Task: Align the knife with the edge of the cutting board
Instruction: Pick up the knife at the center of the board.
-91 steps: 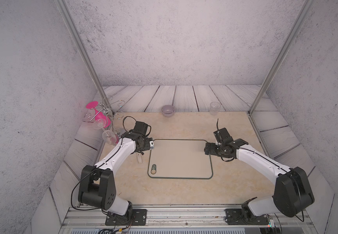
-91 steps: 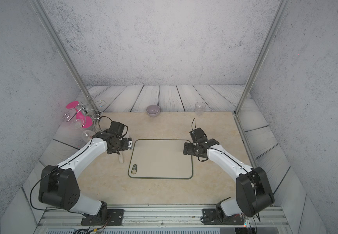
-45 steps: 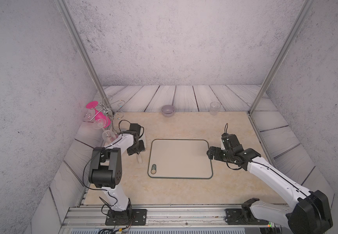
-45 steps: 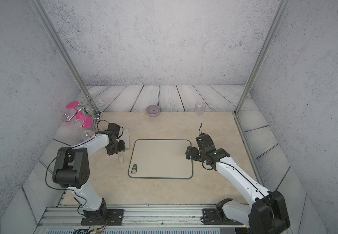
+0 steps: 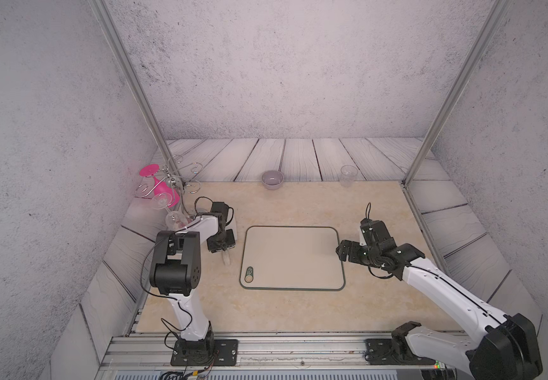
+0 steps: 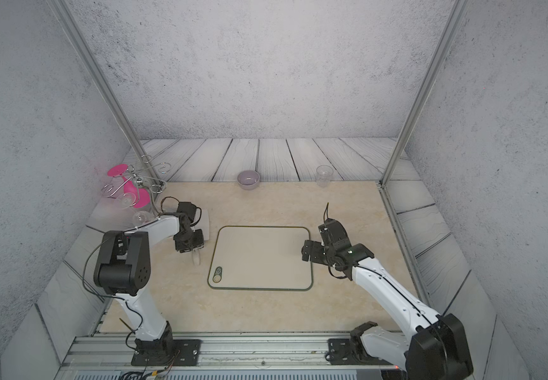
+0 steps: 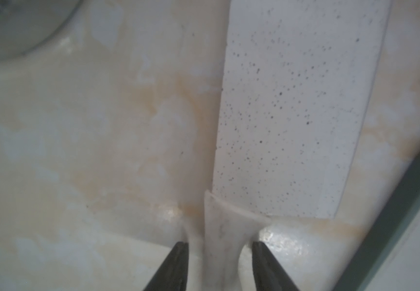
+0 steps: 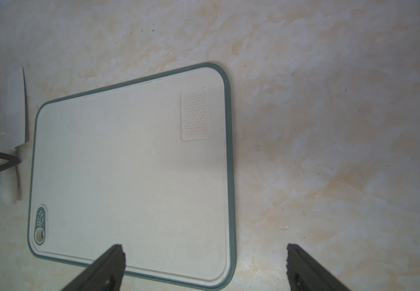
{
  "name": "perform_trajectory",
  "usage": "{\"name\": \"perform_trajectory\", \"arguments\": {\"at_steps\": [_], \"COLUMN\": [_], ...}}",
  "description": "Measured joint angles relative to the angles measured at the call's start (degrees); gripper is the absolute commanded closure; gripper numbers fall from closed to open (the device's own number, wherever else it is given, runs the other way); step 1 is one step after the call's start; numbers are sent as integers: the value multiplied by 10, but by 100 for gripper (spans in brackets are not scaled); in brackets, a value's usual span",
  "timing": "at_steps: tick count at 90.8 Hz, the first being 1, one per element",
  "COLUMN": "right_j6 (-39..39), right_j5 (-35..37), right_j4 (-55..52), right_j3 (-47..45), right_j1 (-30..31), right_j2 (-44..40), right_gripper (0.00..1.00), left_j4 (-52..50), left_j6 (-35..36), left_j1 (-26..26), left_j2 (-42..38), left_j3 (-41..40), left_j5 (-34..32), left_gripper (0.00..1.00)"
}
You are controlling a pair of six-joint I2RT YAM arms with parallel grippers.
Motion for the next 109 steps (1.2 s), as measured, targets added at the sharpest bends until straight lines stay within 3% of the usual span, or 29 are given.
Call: {"name": "perform_trajectory", "arguments": {"at_steps": [6, 18, 36, 69, 109], "right_j6": [0, 0, 0, 9, 26], "right_j5": [0, 0, 0, 7, 37], "right_j4": [0, 0, 0, 0, -5], "right_j3": [0, 0, 0, -1, -16], "right_j1": [0, 0, 0, 0, 0], "right_j2": [0, 0, 0, 0, -17], "right_gripper": [1, 1, 1, 1, 1], "left_j4": [-3, -11, -11, -17, -39], "left_j6": [0, 6, 4, -3, -25], "left_j1": [0, 0, 1, -9, -42], "left_j2": [8, 15, 16, 7, -68], "left_j3": [7, 18, 19, 17, 6], "left_j5": [2, 3, 6, 1, 4], "left_gripper": [55, 73, 92, 100, 100]}}
